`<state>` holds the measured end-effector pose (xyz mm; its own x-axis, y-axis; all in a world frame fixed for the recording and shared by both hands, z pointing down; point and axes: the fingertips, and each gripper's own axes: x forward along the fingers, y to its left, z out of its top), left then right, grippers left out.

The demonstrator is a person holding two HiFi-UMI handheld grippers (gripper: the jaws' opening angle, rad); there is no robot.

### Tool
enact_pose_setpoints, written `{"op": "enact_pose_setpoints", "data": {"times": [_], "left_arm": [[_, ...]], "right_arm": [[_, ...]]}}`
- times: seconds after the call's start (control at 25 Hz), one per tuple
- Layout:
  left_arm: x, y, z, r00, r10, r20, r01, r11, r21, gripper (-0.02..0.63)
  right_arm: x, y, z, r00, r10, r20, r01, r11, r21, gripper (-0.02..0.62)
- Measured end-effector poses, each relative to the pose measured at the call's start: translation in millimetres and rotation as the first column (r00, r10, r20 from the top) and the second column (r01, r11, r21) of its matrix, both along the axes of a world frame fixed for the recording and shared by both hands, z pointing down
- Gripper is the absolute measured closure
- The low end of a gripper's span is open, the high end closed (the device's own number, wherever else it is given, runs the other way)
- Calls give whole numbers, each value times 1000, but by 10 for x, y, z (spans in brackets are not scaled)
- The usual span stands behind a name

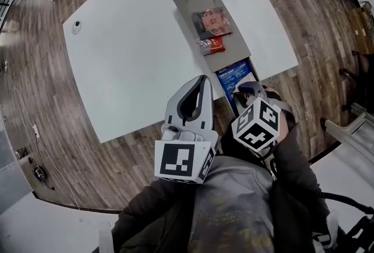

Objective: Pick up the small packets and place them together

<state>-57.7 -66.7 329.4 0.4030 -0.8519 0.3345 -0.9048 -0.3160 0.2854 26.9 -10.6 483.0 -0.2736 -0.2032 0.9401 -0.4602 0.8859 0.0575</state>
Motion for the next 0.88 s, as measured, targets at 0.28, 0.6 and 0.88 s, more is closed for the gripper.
{"op": "enact_pose_setpoints", "data": {"times": [0.28, 0.6, 0.88], "left_arm": [[42, 92, -97, 1000, 7, 10, -7, 999, 32, 603], [211, 280, -452, 999, 21, 35, -25, 992, 124, 603], [276, 433, -658, 998, 20, 61, -30, 983, 179, 603]], "right_arm": [[-31, -96, -245, 991, 66, 116, -74, 995, 67, 558], [-46, -189, -948, 945, 82, 316, -157, 963, 220, 558], [-31, -197, -1216, 925, 71, 374, -188, 939, 288, 558]]}}
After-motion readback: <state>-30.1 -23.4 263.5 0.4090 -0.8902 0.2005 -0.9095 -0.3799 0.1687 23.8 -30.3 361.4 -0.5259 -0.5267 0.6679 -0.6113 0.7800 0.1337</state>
